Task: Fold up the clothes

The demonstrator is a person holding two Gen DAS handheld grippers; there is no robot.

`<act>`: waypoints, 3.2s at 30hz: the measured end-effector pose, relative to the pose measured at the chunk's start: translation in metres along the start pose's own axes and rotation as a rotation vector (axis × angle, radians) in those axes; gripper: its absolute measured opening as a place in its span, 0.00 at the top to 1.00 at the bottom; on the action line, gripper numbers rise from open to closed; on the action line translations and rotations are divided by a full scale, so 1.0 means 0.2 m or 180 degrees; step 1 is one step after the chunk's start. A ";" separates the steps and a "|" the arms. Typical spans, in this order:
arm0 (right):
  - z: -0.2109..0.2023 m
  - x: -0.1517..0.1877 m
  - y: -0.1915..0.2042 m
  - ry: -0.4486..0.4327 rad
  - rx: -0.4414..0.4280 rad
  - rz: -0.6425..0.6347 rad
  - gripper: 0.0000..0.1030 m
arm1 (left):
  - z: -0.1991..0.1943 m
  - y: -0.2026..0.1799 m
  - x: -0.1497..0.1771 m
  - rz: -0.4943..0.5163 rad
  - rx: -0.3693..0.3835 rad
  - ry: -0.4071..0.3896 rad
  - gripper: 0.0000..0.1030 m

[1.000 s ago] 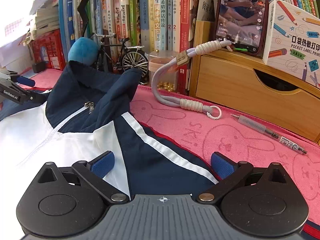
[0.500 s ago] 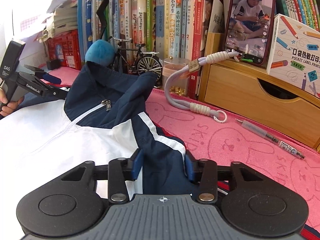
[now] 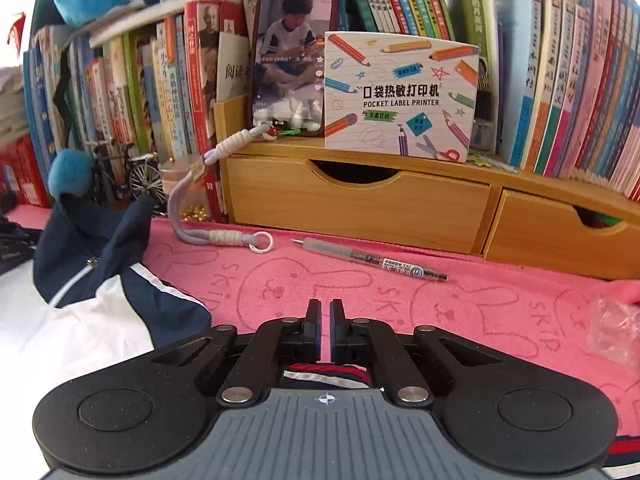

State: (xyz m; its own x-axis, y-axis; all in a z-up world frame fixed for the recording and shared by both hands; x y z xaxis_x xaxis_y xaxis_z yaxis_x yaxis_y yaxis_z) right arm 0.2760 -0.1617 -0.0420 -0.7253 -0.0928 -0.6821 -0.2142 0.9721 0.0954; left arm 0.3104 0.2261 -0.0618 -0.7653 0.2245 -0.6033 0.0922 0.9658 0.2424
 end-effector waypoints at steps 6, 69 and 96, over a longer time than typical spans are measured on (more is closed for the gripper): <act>0.02 0.04 0.16 0.0129 -0.0505 -0.0357 0.00 | -0.11 0.09 0.03 -0.0180 0.0975 0.0022 0.22; -0.47 0.63 -0.19 -0.0464 0.0124 0.1930 0.95 | -0.62 0.41 0.82 -0.1936 0.0523 0.0056 0.43; -0.61 0.68 -0.08 -0.0446 0.0313 0.1341 0.95 | -0.66 0.23 0.82 -0.1843 0.0723 -0.0072 0.81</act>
State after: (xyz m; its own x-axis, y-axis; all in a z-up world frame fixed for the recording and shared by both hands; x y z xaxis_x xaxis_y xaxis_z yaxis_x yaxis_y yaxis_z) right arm 0.1006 -0.2164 -0.0474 -0.6388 0.3386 -0.6908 0.1486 0.9353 0.3210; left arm 0.1047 0.2904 -0.0490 -0.7183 -0.3438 -0.6049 -0.1987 0.9345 -0.2952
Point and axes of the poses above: each gripper's, at about its wrist camera, not at the fingertips, and z roughly the way its jaws point, y to its left, x to its underside, the point moved 5 cm from there along z, roughly the way its jaws point, and after that the axes turned 9 degrees about y, right-handed, at the moved point
